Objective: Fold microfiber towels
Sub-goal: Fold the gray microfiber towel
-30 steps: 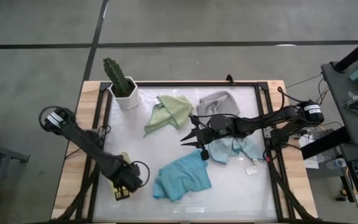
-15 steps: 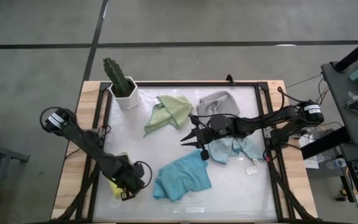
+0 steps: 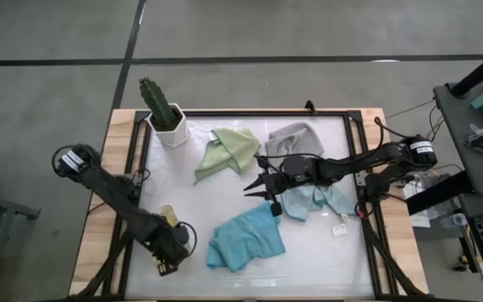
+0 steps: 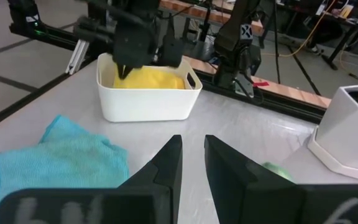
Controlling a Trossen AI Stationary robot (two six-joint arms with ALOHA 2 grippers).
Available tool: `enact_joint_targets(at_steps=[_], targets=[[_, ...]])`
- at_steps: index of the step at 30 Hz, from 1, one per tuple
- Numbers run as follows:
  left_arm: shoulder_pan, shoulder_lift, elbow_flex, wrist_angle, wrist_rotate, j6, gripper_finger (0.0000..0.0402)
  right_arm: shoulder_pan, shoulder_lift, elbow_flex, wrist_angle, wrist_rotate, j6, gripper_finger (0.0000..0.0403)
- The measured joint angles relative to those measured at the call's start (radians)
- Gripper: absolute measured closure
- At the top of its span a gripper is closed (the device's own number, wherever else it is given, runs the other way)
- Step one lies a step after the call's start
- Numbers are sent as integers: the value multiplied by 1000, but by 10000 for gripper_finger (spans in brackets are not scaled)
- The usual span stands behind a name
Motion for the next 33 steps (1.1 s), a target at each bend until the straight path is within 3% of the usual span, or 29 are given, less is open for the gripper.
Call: enact_joint_targets(at_steps=[6,14,20,27,33], targets=[[16,24,-38,54,-131,0,402,0,0,0,-2,0,0,342],[-6,-52,24,-5,-2,-69,402,0,0,0,-1,0,-1,342],[-48,-77,-6,1,-21,-132,402,0,0,0,-2,0,-5,342],[-47,-50,-93,116,-40,-131,402,0,1,0,-2,0,-5,342],[-44,-72,-68,87,29,-133,402,0,1,0,-2,0,-8,342]])
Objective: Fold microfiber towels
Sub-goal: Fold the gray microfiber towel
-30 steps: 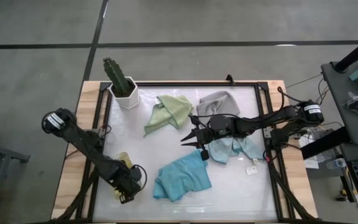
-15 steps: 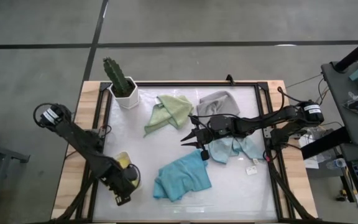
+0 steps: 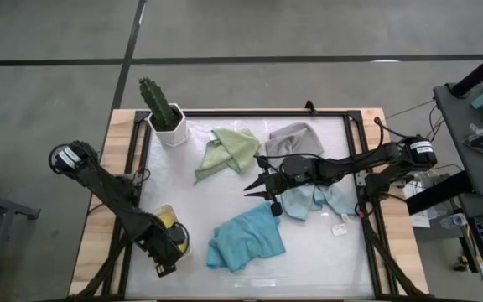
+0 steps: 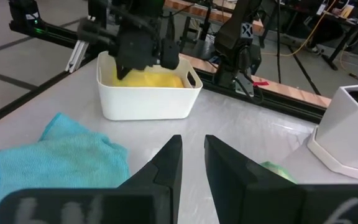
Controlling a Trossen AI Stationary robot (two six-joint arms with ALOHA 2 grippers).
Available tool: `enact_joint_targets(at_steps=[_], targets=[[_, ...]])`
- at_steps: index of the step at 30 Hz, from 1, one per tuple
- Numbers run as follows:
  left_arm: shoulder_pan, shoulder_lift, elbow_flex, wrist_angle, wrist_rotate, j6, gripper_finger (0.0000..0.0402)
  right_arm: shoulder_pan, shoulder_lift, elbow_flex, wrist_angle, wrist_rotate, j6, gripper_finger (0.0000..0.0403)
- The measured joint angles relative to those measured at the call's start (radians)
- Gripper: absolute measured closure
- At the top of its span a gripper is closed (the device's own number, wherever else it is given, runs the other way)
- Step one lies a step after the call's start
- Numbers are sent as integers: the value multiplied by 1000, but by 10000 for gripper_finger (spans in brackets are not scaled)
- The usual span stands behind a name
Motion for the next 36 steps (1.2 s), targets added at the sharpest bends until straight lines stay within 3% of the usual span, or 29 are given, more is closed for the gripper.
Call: enact_joint_targets(at_steps=[9,16,20,27,32,36], targets=[[-9,-41,6,-115,-20,-67,402,0,0,0,-1,0,0,342],[-9,11,-95,91,-27,-67,402,0,0,0,-9,0,-1,342],[-8,9,-112,101,-26,-57,402,0,0,0,-10,0,0,342],[-4,-76,-43,-107,-31,-33,402,0,0,0,-11,1,-1,342],[-4,-114,-51,-327,-108,-51,402,0,0,0,-11,0,-1,342],[2,-112,-92,-353,-132,-51,402,0,0,0,-11,1,-1,342]])
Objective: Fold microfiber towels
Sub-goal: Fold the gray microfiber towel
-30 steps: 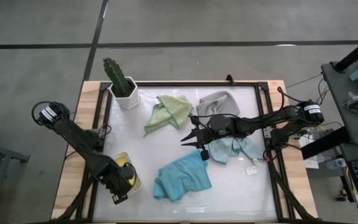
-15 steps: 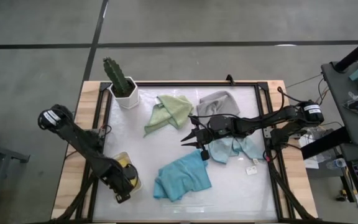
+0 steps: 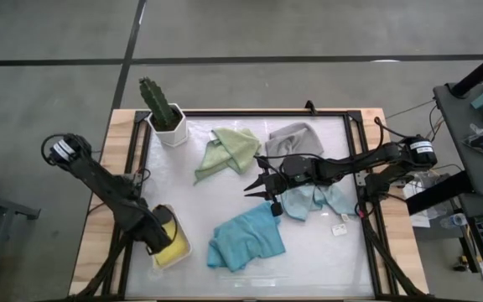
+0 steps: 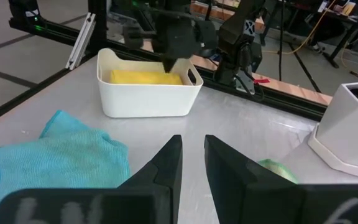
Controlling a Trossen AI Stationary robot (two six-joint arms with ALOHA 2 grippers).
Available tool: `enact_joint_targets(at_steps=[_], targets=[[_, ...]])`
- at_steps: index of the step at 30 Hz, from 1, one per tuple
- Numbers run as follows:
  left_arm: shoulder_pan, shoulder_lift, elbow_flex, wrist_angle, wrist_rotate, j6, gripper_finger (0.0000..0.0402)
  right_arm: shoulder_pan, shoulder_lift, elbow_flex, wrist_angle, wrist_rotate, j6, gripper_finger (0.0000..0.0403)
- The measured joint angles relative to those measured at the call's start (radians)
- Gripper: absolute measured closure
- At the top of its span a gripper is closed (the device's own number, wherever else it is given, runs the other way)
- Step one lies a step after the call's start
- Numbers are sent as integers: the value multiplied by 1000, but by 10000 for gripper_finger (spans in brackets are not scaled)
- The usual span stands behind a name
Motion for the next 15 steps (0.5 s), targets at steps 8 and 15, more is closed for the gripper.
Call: enact_joint_targets(at_steps=[8,15], targets=[[10,44,-106,168,1,0,402,0,0,0,0,0,0,342],[23,33,-36,167,22,0,402,0,0,0,-1,0,0,342]])
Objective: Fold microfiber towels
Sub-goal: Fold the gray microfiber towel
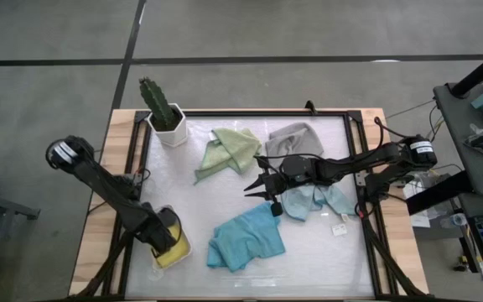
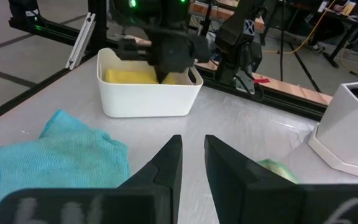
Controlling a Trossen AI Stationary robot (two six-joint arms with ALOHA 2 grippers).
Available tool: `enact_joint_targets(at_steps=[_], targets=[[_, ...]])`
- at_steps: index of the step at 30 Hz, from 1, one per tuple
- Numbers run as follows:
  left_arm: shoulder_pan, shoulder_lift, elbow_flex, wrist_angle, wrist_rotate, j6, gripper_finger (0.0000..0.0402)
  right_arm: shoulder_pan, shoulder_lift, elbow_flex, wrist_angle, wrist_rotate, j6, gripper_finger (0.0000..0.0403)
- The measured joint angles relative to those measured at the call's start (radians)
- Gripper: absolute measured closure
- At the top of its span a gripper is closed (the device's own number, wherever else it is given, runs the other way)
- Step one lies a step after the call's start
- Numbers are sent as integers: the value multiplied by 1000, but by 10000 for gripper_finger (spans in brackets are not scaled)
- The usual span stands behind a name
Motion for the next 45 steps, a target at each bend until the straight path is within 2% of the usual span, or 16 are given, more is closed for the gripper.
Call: enact_joint_targets(at_steps=[4,9,15,20,24,26,30,33,35,41,45], targets=[[6,-1,57,58,-15,-1,402,0,0,0,0,0,0,342],[6,-2,45,203,-29,0,402,0,0,0,-1,0,0,342],[7,15,3,179,-61,5,402,0,0,0,-6,0,0,342],[15,9,43,130,-74,45,402,0,0,0,-7,1,0,342],[17,-21,104,79,-150,107,402,0,0,0,-10,1,8,342],[24,-40,134,68,-226,155,402,0,0,0,-11,2,21,342],[45,-73,183,73,-452,306,402,0,0,0,-14,2,56,342],[72,-96,190,128,-606,492,402,0,0,0,-36,2,80,340],[102,-112,172,208,-667,635,402,0,0,0,-61,2,103,333],[244,-134,82,489,-681,1055,402,0,0,0,-119,16,177,301],[350,-136,11,649,-644,1304,402,0,0,0,-159,92,227,277]])
